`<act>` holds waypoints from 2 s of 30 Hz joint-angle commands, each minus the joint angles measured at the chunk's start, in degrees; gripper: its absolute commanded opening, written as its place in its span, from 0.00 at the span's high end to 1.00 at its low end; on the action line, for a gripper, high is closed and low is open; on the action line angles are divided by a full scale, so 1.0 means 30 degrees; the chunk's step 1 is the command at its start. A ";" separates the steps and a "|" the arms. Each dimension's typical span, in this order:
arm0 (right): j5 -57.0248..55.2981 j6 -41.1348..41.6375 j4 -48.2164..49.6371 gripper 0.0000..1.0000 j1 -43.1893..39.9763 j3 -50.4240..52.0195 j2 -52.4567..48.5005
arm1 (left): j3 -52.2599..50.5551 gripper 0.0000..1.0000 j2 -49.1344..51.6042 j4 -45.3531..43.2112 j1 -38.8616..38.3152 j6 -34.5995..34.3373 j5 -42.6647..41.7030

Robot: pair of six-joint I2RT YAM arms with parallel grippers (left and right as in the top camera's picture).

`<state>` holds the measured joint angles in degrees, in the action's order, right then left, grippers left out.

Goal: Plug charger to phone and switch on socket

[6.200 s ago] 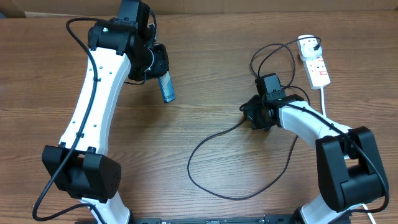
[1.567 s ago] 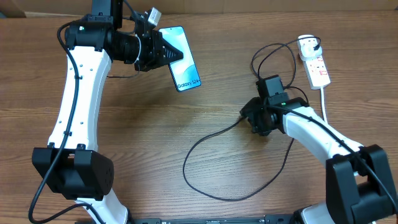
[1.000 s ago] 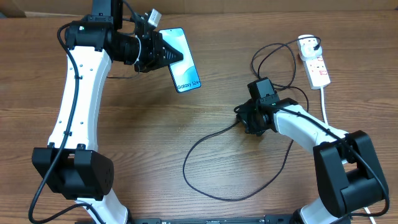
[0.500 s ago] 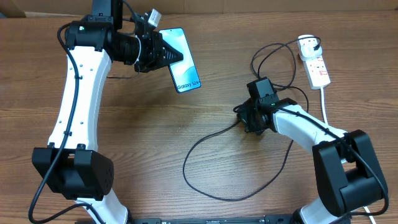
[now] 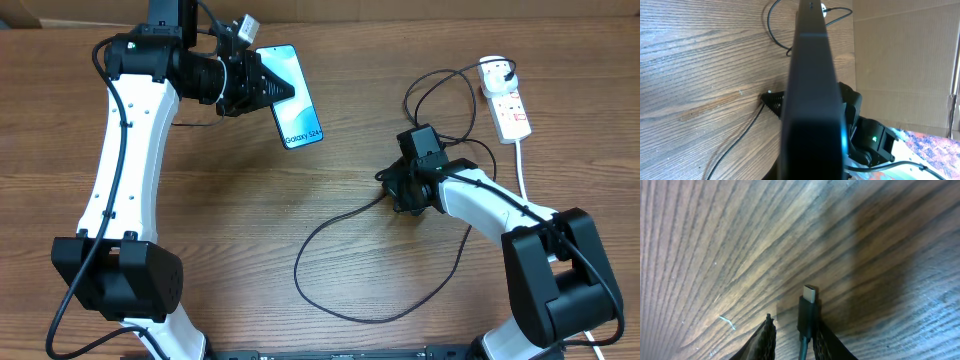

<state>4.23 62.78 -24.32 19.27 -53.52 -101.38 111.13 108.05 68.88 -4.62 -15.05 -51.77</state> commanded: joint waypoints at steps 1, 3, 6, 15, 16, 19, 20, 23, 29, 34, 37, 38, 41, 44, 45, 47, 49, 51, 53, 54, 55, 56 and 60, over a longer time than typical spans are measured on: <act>-0.0321 0.0007 0.0095 0.75 0.0058 0.0699 -0.0539 | 0.0255 0.96 -0.0189 -0.0022 0.0036 -0.0066 -0.0532; -0.0291 0.0007 0.0160 0.76 0.0058 0.0699 -0.0539 | 0.0255 0.96 -0.0189 -0.0022 0.0036 -0.0066 -0.0539; -0.0189 0.0007 0.0153 0.78 0.0058 0.0699 -0.0539 | 0.0255 0.96 -0.0189 -0.0029 0.0029 -0.0066 -0.0532; 0.0000 0.0007 0.0044 0.81 0.0066 0.0699 -0.0539 | 0.0255 0.96 -0.0189 -0.0029 0.0036 -0.0066 -0.0532; 0.0117 0.0007 -0.0007 0.81 0.0066 0.0699 -0.0539 | 0.0255 0.96 -0.0189 -0.0029 0.0036 -0.0066 -0.0539; 0.0313 0.0015 -0.0058 0.81 0.0095 0.0699 -0.0539 | 0.0255 0.96 -0.0189 -0.0022 0.0036 -0.0066 -0.0539; 0.0321 0.0022 -0.0051 0.80 0.0102 0.0699 -0.0539 | 0.0255 0.96 -0.0189 -0.0029 0.0036 -0.0073 -0.0539; 0.0335 0.0022 -0.0058 0.80 0.0102 0.0699 -0.0539 | 0.0255 0.96 -0.0189 -0.0029 0.0036 -0.0073 -0.0539; 0.0663 0.0015 -0.0095 0.80 0.0117 0.0699 -0.0539 | 0.0255 0.96 -0.0189 -0.0022 0.0029 -0.0073 -0.0539; 0.0605 0.0015 -0.0066 0.81 0.0117 0.0699 -0.0539 | 0.0255 0.96 -0.0189 -0.0022 0.0036 -0.0073 -0.0539; 0.0270 0.0007 -0.0051 0.82 0.0117 0.0699 -0.0539 | 0.0255 0.96 -0.0189 -0.0022 0.0036 -0.0073 -0.0539; 0.0233 0.0015 -0.0051 0.82 0.0117 0.0699 -0.0539 | 0.0255 0.96 -0.0189 -0.0007 0.0036 -0.0073 -0.0539; 0.0248 0.0015 0.0022 0.89 0.0117 0.0699 -0.0539 | 0.0255 0.96 -0.0189 0.0029 0.0029 -0.0073 -0.0539; 0.0248 0.0007 0.0095 0.95 0.0117 0.0699 -0.0539 | 0.0255 0.96 -0.0189 0.0029 0.0029 -0.0073 -0.0539; 0.0255 0.0007 0.0087 0.96 0.0117 0.0699 -0.0539 | 0.0255 0.96 -0.0189 0.0036 0.0036 -0.0073 -0.0539; 0.0291 -0.0007 0.0080 0.96 0.0117 0.0699 -0.0539 | 0.0255 0.96 -0.0189 0.0044 0.0036 -0.0073 -0.0539; 0.0495 -0.0066 0.0087 0.96 0.0117 0.0699 -0.0539 | 0.0255 0.96 -0.0189 0.0036 0.0036 -0.0073 -0.0539; 0.0780 -0.0073 0.0102 0.96 0.0109 0.0685 -0.0517 | 0.0255 0.96 -0.0189 0.0036 0.0036 -0.0073 -0.0539; 0.1173 -0.0095 0.0153 0.96 0.0109 0.0670 -0.0321 | 0.0255 0.96 -0.0189 0.0036 0.0036 -0.0066 -0.0539; 0.1428 -0.0335 0.0219 0.96 0.0058 0.0670 -0.0066 | 0.0255 0.96 -0.0189 0.0036 0.0036 -0.0066 -0.0539; 0.1625 -0.0641 0.0321 0.96 0.0015 0.0670 0.0175 | 0.0255 0.96 -0.0189 0.0036 0.0036 -0.0073 -0.0539; 0.1814 -0.1064 0.0415 0.96 -0.0044 0.0670 0.0539 | 0.0255 0.96 -0.0189 0.0036 0.0036 -0.0066 -0.0539; 0.2390 -0.2441 0.0488 0.96 -0.0219 0.0670 0.2528 | 0.0255 0.96 -0.0189 0.0036 0.0036 -0.0073 -0.0554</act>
<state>9.23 59.40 -23.24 19.11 -51.66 -99.46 111.13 108.05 69.06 -4.62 -15.05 -51.77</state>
